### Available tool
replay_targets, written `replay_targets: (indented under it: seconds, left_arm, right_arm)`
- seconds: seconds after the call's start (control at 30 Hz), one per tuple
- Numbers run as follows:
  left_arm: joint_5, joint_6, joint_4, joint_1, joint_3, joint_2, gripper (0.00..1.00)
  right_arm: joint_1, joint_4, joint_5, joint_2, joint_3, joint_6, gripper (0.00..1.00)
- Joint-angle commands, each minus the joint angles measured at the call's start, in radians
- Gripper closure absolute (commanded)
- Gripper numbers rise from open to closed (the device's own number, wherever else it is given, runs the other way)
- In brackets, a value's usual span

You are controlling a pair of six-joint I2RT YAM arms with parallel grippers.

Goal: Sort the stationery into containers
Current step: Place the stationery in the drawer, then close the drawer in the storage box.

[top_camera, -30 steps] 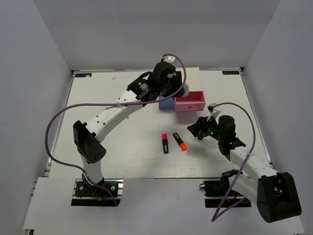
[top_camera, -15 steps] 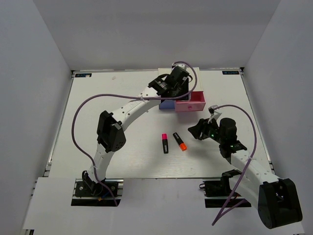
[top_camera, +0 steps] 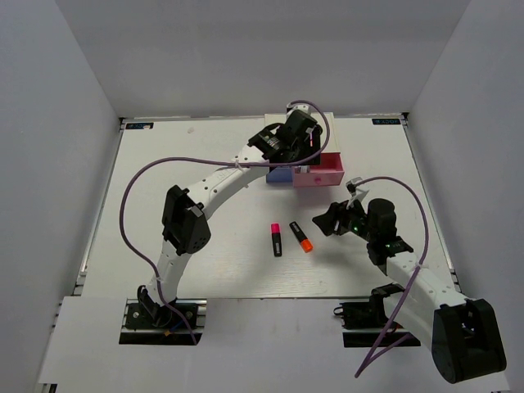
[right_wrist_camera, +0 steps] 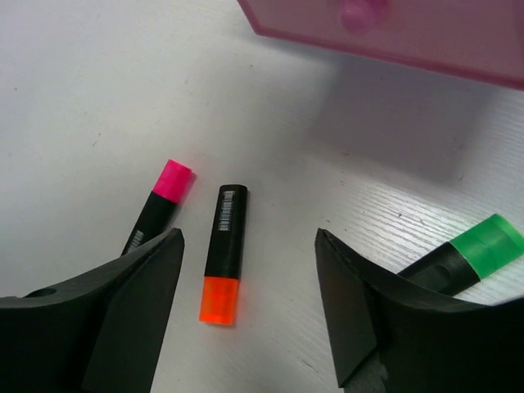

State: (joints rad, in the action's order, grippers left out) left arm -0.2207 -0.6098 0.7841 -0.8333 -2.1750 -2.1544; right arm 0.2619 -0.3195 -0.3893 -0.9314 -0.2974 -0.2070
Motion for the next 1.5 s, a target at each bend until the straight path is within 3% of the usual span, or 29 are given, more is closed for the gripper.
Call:
replay_targets:
  seconds: [0.0, 0.03, 0.13, 0.17, 0.23, 0.27, 0.3, 0.37, 0.43, 0.47, 0.5, 0.63, 0.73, 1.1, 1.47]
  left_arm:
    - [0.014, 0.005, -0.057, -0.003, -0.005, 0.085, 0.21]
    - [0.023, 0.005, -0.066, -0.003, -0.005, 0.105, 0.21]
    - [0.023, -0.004, -0.109, -0.012, 0.053, 0.152, 0.24]
    - [0.023, -0.004, -0.135, -0.012, 0.073, 0.200, 0.26]
    - [0.014, -0.004, -0.169, -0.012, 0.169, 0.266, 0.47]
    - [0.014, -0.004, -0.213, -0.012, 0.217, 0.306, 0.60]
    - [-0.011, -0.004, -0.235, -0.012, 0.266, 0.394, 0.83]
    - [-0.025, -0.027, -0.275, -0.012, 0.430, 0.485, 0.95]
    - [-0.035, -0.047, -0.316, 0.009, 0.603, 0.623, 0.99]
    - [-0.035, -0.071, -0.327, 0.010, 0.659, 0.666, 0.95]
    - [-0.061, -0.086, -0.327, 0.010, 0.763, 0.706, 0.78]
    - [-0.074, -0.188, -0.318, 0.010, 0.974, 0.866, 0.30]
    - [-0.085, -0.290, -0.296, 0.010, 1.096, 0.955, 0.21]
    - [-0.094, -0.363, -0.260, -0.001, 1.209, 1.021, 0.17]
    - [-0.031, -0.343, -0.295, -0.001, 1.178, 0.907, 0.15]
  right_arm:
    - [-0.003, -0.078, -0.062, -0.004, -0.019, 0.080, 0.30]
    - [-0.003, -0.084, -0.068, -0.009, -0.019, 0.083, 0.34]
    - [-0.001, -0.111, -0.095, -0.062, -0.046, 0.107, 0.64]
    - [-0.003, -0.116, -0.100, -0.079, -0.064, 0.122, 0.86]
    - [-0.001, -0.130, -0.108, -0.137, -0.094, 0.158, 0.99]
    - [-0.003, -0.136, -0.108, -0.153, -0.115, 0.168, 1.00]
    - [-0.003, -0.139, -0.109, -0.165, -0.137, 0.205, 1.00]
    - [-0.004, -0.136, -0.121, -0.225, -0.175, 0.256, 1.00]
    - [-0.003, -0.128, -0.122, -0.289, -0.223, 0.306, 1.00]
    - [-0.001, -0.127, -0.118, -0.323, -0.236, 0.322, 1.00]
    - [-0.003, -0.122, -0.112, -0.334, -0.274, 0.360, 1.00]
    - [-0.006, -0.116, -0.053, -0.440, -0.348, 0.449, 1.00]
    - [-0.003, -0.098, -0.023, -0.480, -0.411, 0.518, 1.00]
    - [-0.001, -0.142, 0.035, -0.609, -0.522, 0.537, 1.00]
    - [-0.001, -0.167, 0.035, -0.705, -0.624, 0.523, 1.00]
